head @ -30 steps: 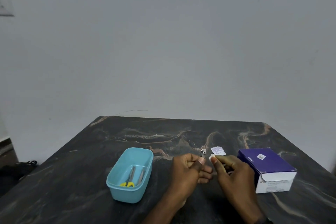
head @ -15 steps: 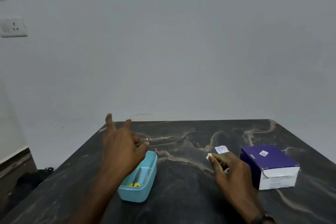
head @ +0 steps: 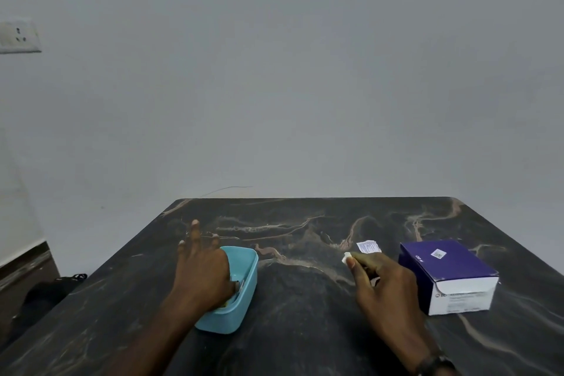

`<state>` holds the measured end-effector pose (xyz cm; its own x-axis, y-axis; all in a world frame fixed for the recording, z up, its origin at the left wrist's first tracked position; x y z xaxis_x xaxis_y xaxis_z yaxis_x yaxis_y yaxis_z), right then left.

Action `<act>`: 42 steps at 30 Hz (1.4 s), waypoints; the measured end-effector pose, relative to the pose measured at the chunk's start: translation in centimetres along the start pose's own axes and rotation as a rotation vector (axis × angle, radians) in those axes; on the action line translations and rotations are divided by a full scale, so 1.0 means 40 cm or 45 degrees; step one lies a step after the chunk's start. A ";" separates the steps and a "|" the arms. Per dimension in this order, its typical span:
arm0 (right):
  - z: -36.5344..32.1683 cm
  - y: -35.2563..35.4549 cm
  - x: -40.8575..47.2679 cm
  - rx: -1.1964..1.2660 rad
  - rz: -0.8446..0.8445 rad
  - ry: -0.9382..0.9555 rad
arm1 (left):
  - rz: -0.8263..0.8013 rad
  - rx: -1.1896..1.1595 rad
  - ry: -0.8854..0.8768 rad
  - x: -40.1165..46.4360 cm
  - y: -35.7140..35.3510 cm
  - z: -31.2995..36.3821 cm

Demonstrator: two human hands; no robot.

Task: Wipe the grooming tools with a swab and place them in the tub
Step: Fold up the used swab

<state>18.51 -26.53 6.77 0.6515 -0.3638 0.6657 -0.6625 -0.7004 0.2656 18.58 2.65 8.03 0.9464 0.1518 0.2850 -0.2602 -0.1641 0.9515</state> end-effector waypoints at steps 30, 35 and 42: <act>0.007 -0.069 -0.032 -0.405 -0.316 0.264 | -0.152 -0.725 -0.371 0.322 -0.094 0.678; -0.014 -0.077 -0.030 -0.473 -0.476 0.288 | -0.170 -0.701 -0.347 0.333 -0.125 0.680; -0.008 -0.088 -0.035 -0.524 -0.691 0.223 | -0.118 -1.015 -0.287 0.341 -0.118 0.651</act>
<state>19.81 -23.36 5.10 0.8836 0.1000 0.4575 -0.3688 -0.4534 0.8114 37.67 -19.88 4.42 0.9643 -0.0818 0.2519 -0.1564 0.5917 0.7909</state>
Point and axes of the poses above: each hand's wrist, its own x-axis towards the middle knuckle, its own y-axis out of the back of the hand, z = x × y, the point moved 7 cm from there along x, towards the middle knuckle, and after that the axes turned 14 degrees about z, right-handed, at the moved point
